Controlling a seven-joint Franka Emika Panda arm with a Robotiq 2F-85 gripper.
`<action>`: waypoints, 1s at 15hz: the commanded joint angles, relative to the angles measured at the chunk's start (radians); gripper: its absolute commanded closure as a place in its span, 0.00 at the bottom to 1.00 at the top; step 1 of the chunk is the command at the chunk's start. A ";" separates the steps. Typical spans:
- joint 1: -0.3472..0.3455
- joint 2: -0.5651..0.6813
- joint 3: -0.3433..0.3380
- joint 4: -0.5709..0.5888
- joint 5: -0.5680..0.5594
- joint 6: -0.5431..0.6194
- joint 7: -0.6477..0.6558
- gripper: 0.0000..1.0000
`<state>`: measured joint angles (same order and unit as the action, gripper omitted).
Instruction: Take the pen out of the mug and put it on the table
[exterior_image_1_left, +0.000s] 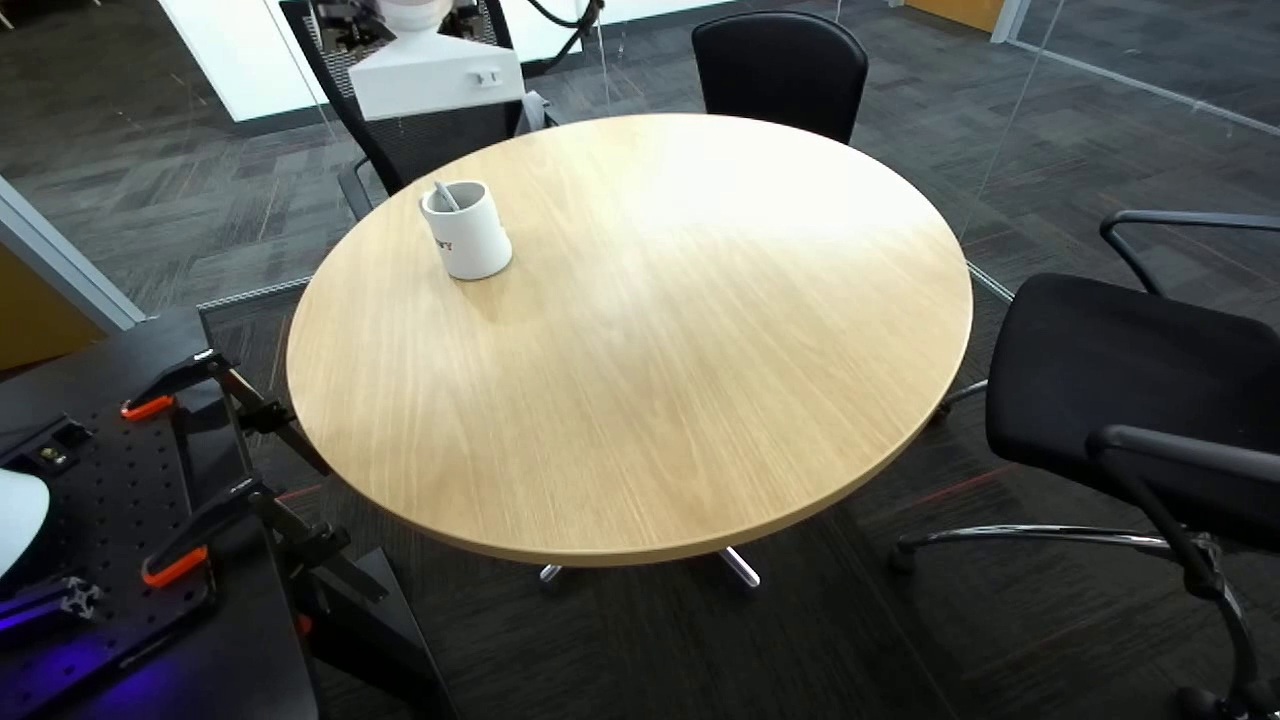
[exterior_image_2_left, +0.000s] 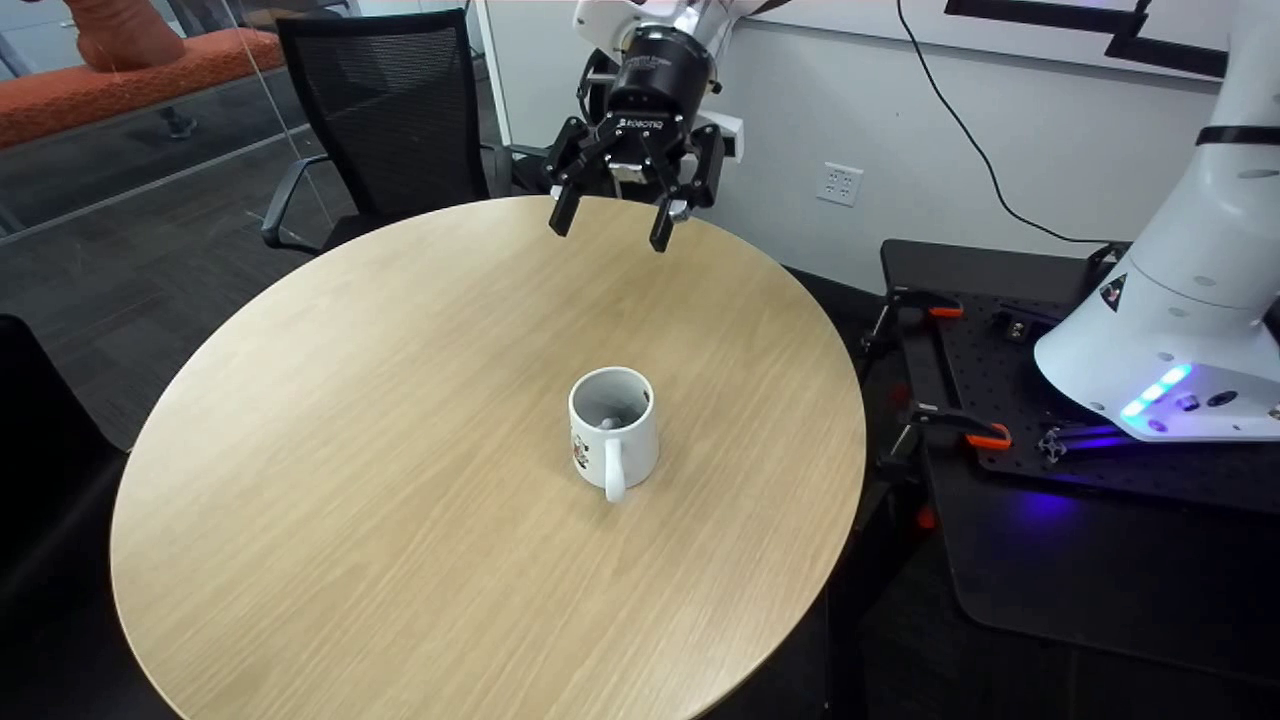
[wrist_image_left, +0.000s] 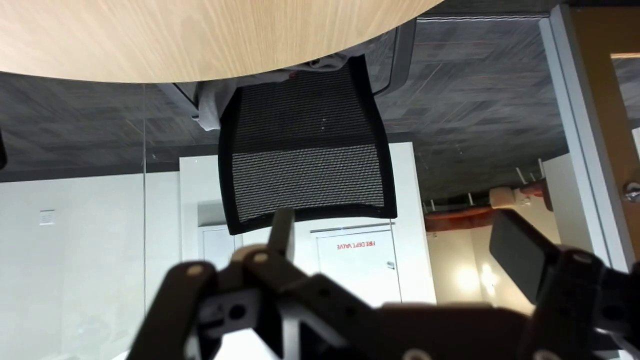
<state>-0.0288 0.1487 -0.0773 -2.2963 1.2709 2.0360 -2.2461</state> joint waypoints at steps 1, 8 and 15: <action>-0.009 0.000 0.009 0.006 -0.015 0.003 0.007 0.00; 0.001 -0.003 0.017 0.015 -0.162 0.084 -0.024 0.00; 0.015 0.015 0.059 0.013 -0.204 0.203 -0.140 0.00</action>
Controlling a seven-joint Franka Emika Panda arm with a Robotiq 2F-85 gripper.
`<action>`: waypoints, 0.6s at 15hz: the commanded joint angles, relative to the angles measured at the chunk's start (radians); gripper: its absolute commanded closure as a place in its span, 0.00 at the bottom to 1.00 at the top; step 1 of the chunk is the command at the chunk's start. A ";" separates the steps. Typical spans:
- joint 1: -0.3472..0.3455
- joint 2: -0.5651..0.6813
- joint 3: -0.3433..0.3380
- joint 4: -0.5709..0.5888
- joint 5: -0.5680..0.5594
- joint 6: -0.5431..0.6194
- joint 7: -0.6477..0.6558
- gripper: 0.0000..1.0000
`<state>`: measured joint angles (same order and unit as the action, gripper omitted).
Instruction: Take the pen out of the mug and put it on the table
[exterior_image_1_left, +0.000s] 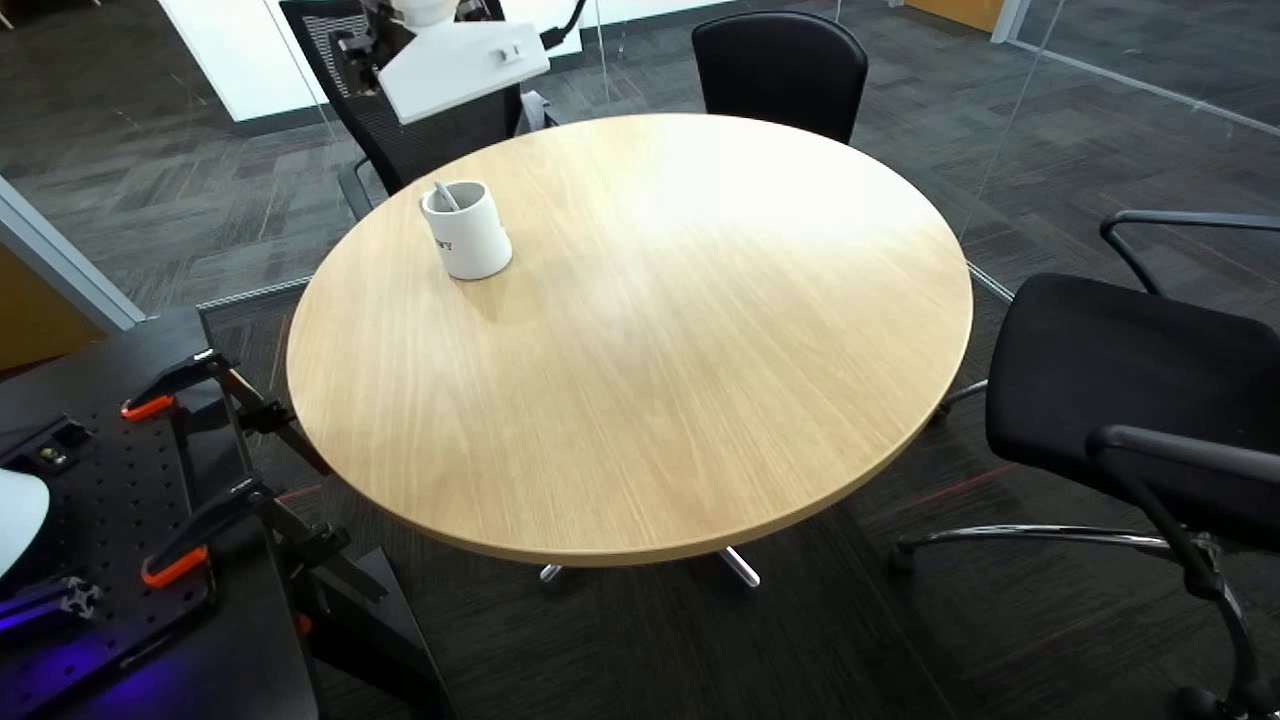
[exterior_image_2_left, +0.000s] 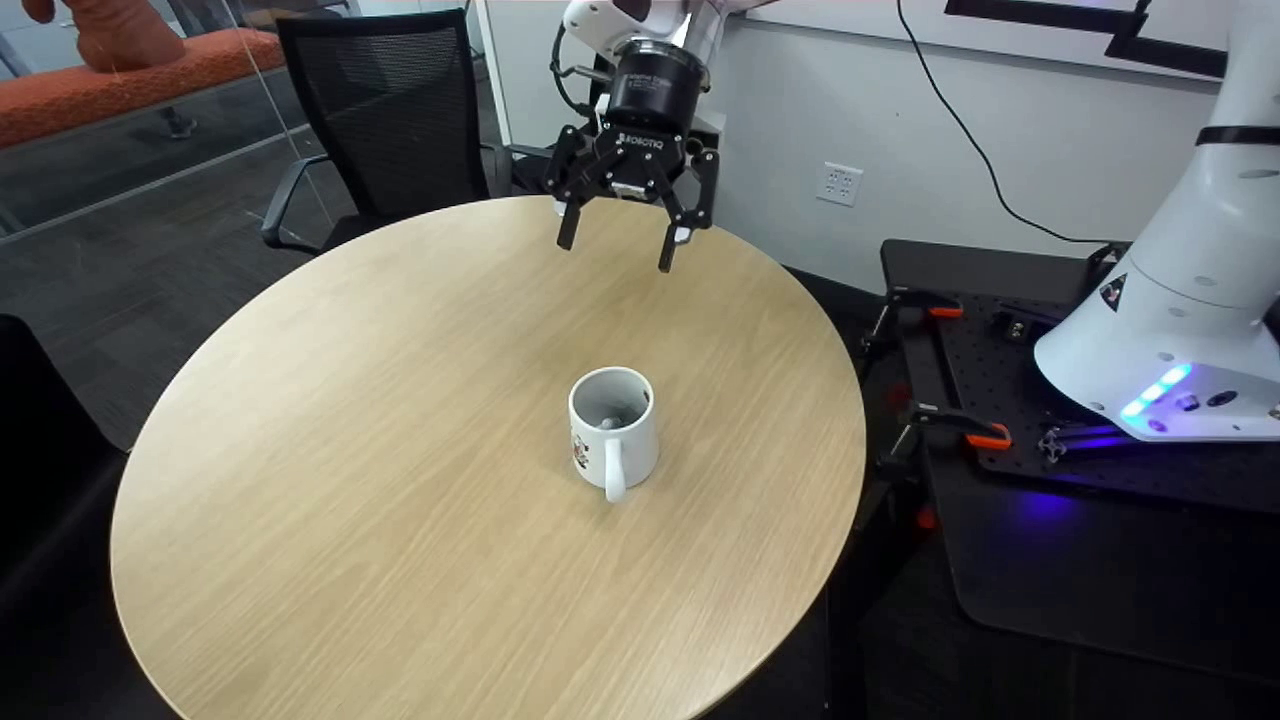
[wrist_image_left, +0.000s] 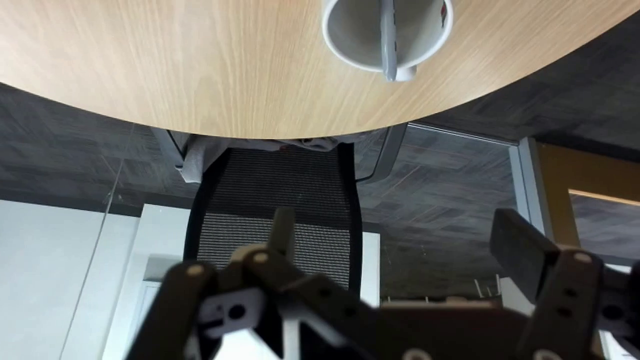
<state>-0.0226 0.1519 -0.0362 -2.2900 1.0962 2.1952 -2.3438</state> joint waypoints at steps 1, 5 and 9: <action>0.012 0.017 0.022 0.008 -0.041 0.050 -0.044 0.00; 0.025 0.041 0.043 0.006 -0.087 0.128 -0.031 0.00; 0.034 0.082 0.070 0.011 -0.074 0.238 -0.038 0.00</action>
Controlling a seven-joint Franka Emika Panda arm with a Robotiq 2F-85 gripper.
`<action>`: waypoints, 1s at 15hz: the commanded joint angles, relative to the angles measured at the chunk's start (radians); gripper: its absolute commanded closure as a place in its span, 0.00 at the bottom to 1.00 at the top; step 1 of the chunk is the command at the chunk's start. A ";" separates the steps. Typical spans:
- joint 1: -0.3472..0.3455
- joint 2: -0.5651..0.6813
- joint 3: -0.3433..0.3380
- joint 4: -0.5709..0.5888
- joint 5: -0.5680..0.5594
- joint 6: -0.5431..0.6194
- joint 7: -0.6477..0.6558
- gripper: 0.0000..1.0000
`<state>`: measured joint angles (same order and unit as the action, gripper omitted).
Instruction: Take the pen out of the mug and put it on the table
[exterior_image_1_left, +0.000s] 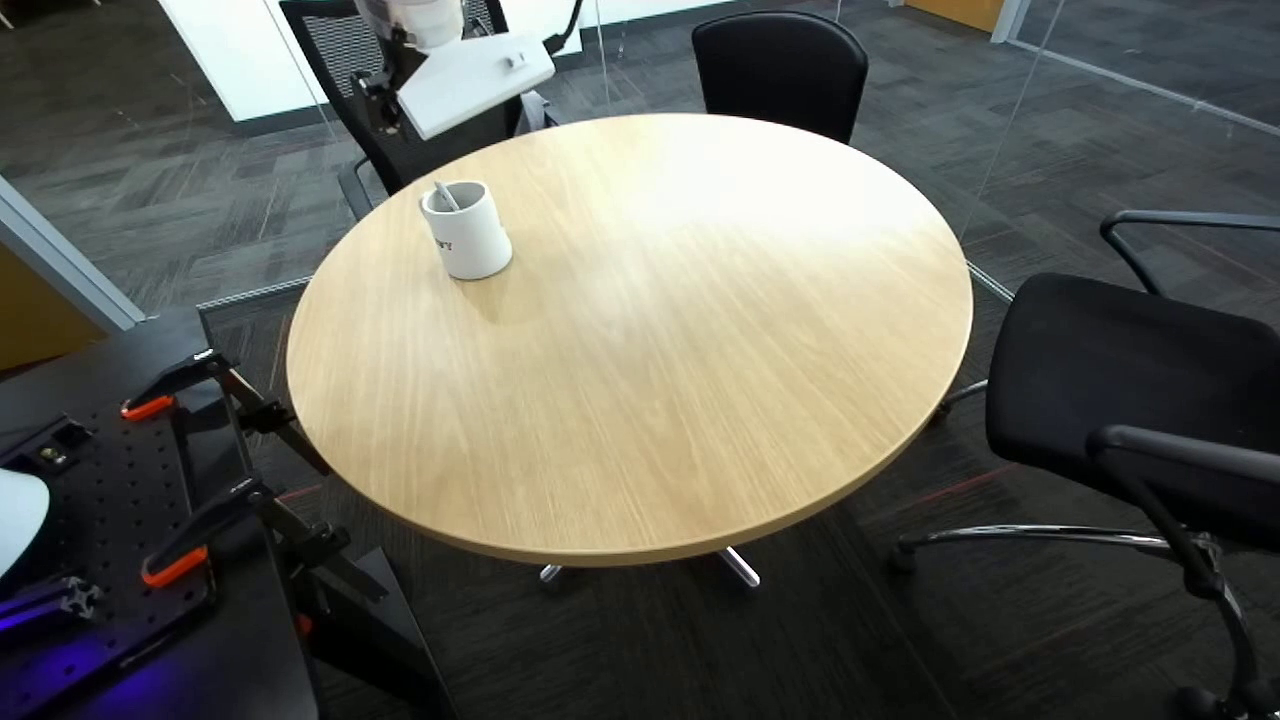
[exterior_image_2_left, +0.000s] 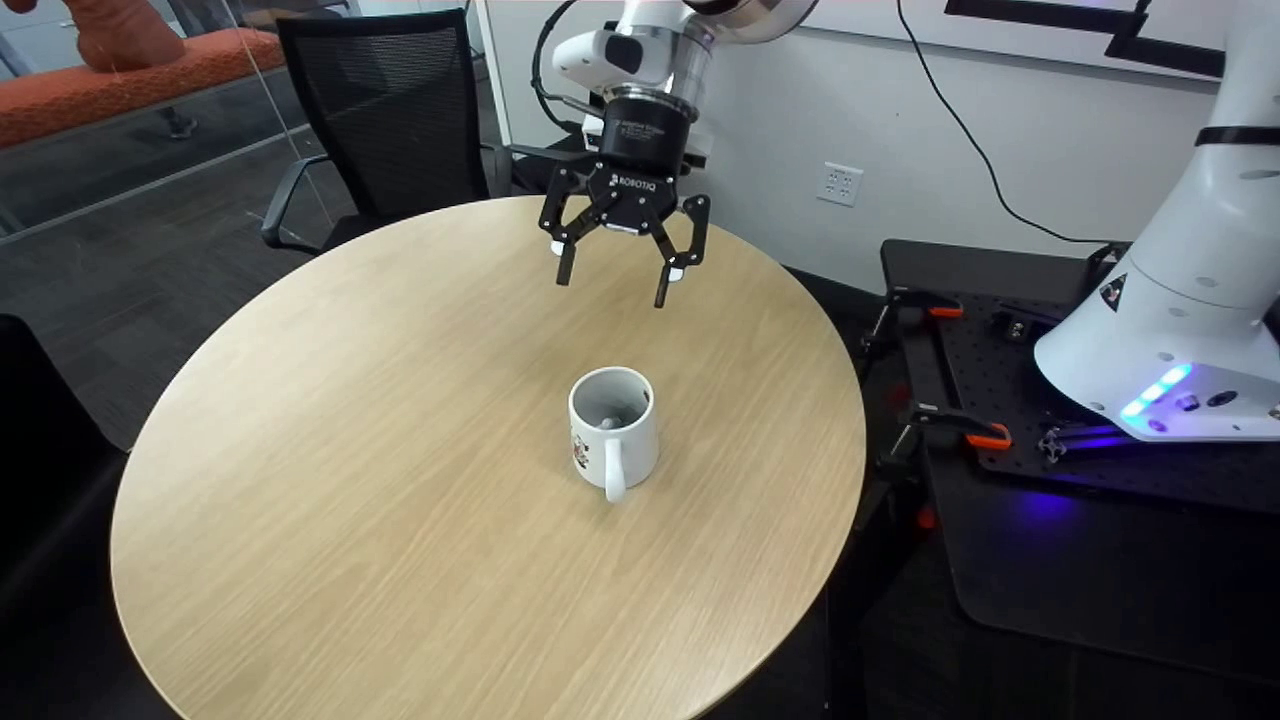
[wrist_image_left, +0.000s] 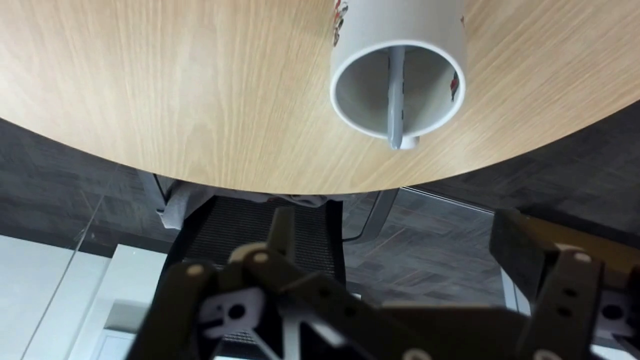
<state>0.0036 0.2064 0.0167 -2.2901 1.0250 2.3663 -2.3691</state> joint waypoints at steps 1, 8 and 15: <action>0.009 0.037 0.022 0.013 -0.004 0.077 -0.013 0.00; 0.003 0.065 0.041 0.015 -0.018 0.070 -0.009 0.39; 0.009 0.084 0.050 0.022 -0.040 0.074 0.005 0.59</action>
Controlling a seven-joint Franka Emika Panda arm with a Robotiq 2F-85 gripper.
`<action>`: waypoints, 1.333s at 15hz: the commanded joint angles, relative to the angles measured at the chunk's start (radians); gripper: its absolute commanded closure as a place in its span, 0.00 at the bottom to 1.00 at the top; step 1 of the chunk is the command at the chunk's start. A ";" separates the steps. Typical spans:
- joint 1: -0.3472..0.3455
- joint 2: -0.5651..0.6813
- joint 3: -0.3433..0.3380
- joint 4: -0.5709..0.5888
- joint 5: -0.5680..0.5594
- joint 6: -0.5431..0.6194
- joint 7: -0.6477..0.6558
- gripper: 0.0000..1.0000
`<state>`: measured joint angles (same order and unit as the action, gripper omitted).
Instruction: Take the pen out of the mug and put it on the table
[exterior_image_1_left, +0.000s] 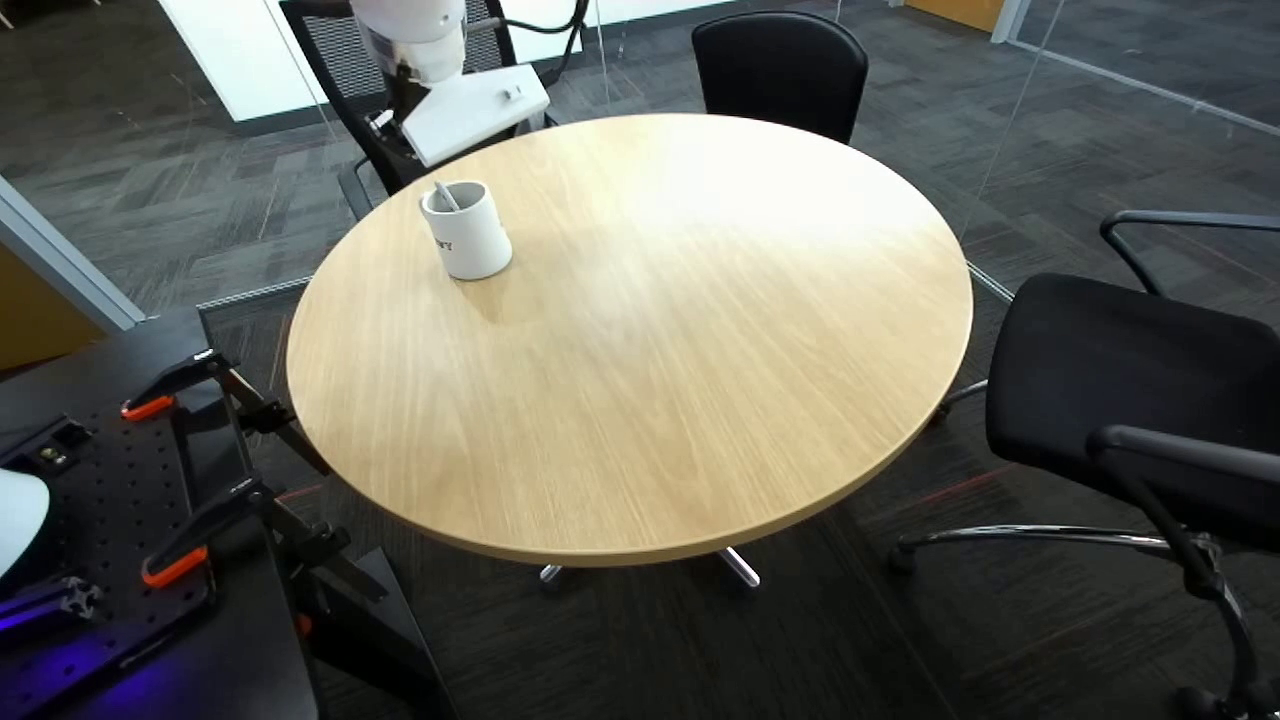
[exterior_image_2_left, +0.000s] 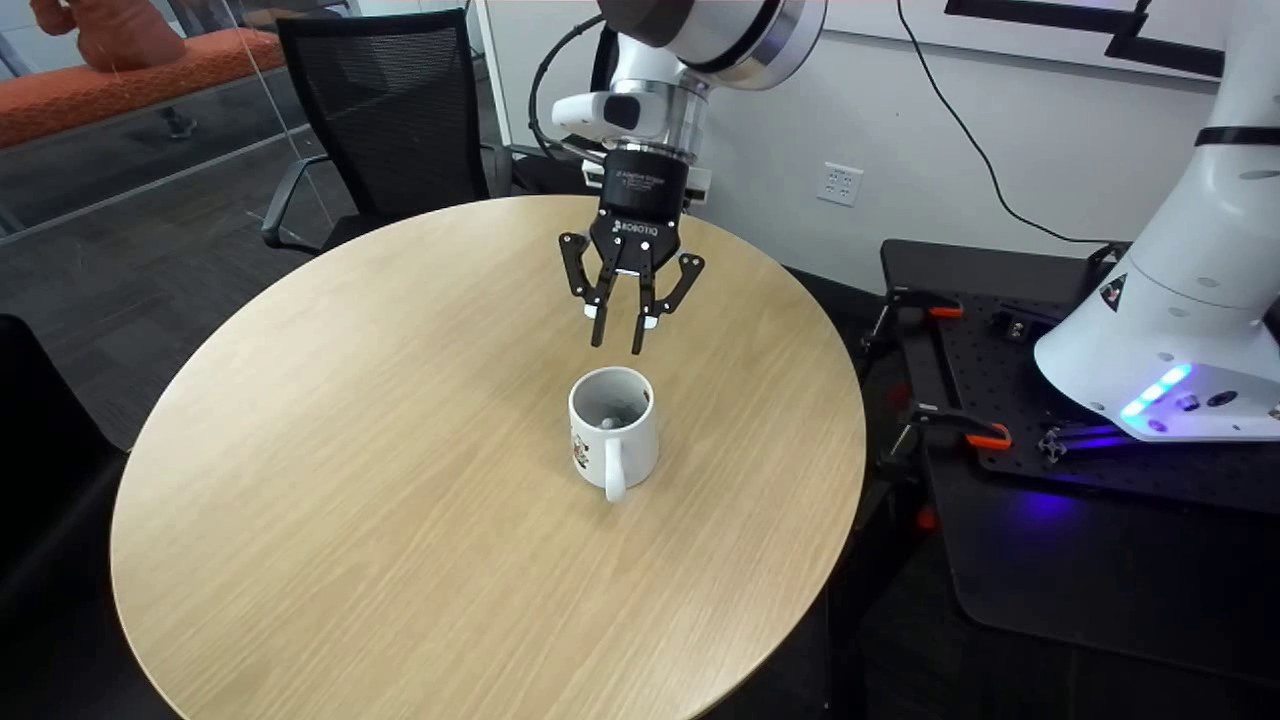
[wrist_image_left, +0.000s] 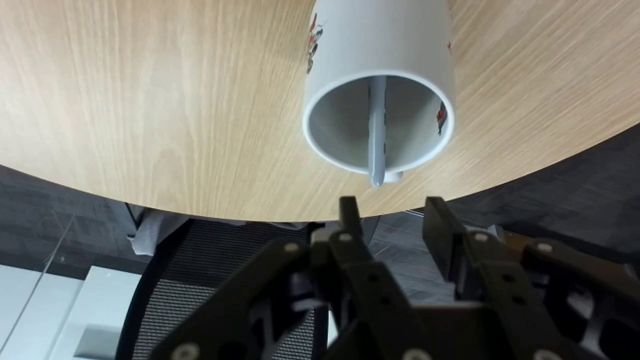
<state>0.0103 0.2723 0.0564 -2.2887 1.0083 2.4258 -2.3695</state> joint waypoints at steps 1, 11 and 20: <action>0.003 0.023 0.012 0.023 -0.030 0.015 0.010 0.58; 0.007 0.093 0.025 0.073 -0.082 0.026 0.037 0.67; 0.009 0.167 0.033 0.134 -0.143 0.025 0.089 0.65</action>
<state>0.0192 0.4094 0.0736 -2.1900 0.9030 2.4271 -2.3309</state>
